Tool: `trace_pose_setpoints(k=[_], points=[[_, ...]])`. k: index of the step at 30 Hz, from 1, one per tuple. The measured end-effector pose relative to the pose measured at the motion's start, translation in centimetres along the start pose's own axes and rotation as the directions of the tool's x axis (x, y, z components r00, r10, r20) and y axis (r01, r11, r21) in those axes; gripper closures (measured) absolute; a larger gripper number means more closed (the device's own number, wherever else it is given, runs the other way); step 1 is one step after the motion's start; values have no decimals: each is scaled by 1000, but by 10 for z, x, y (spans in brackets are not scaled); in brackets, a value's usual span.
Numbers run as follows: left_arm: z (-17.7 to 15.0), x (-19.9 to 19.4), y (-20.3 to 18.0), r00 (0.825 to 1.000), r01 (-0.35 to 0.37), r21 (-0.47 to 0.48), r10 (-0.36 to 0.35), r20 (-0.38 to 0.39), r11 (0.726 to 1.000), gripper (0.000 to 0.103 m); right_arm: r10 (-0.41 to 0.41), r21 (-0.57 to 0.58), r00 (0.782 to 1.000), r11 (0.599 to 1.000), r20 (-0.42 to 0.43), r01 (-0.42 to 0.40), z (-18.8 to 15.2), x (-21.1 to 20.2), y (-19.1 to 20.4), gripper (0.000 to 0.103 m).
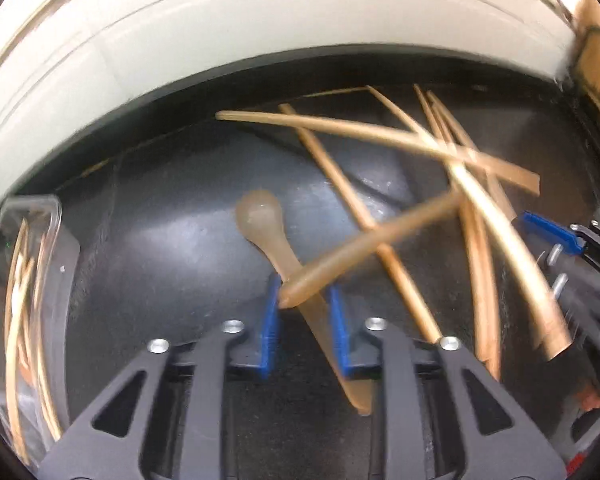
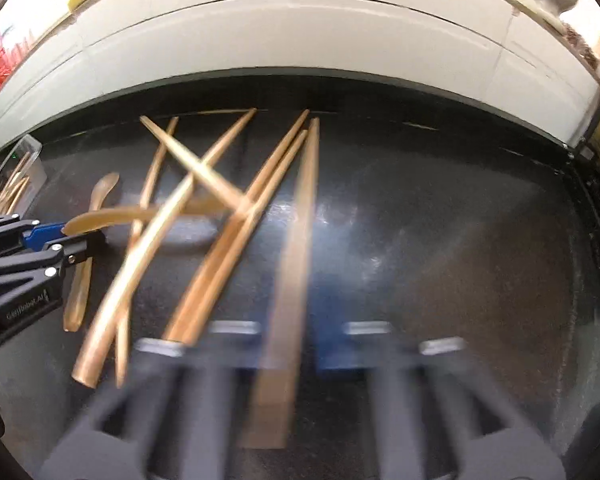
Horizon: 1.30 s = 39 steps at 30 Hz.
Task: Organize utensils
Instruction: 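Grasp an amber plastic spoon with the left gripper while the right grasps a chopstick, then carry the amber spoon and chopstick over the clear plastic tray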
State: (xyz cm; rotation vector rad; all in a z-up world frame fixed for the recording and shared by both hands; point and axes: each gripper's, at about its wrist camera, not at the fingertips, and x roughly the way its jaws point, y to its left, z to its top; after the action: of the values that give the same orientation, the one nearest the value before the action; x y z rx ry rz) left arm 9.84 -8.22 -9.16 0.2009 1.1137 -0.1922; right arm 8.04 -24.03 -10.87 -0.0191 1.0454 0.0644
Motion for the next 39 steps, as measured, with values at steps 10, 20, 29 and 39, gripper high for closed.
trace_pose_setpoints(k=[10,20,29,39], points=[[-1,-34,13,978,206,-153,-210,-10,967,92,101,189,994,978,-46,-91,-10,-23,-48,96],[-11,-97,0,953,298,-83,-291,88,951,92,139,268,988,951,65,-151,-13,-78,-75,96],[-17,-132,15,944,303,-51,-292,154,952,92,257,267,964,926,71,-267,-27,-103,-52,96],[-37,-129,23,938,325,-74,-312,148,943,94,279,235,959,929,60,-285,-37,-116,-29,96]])
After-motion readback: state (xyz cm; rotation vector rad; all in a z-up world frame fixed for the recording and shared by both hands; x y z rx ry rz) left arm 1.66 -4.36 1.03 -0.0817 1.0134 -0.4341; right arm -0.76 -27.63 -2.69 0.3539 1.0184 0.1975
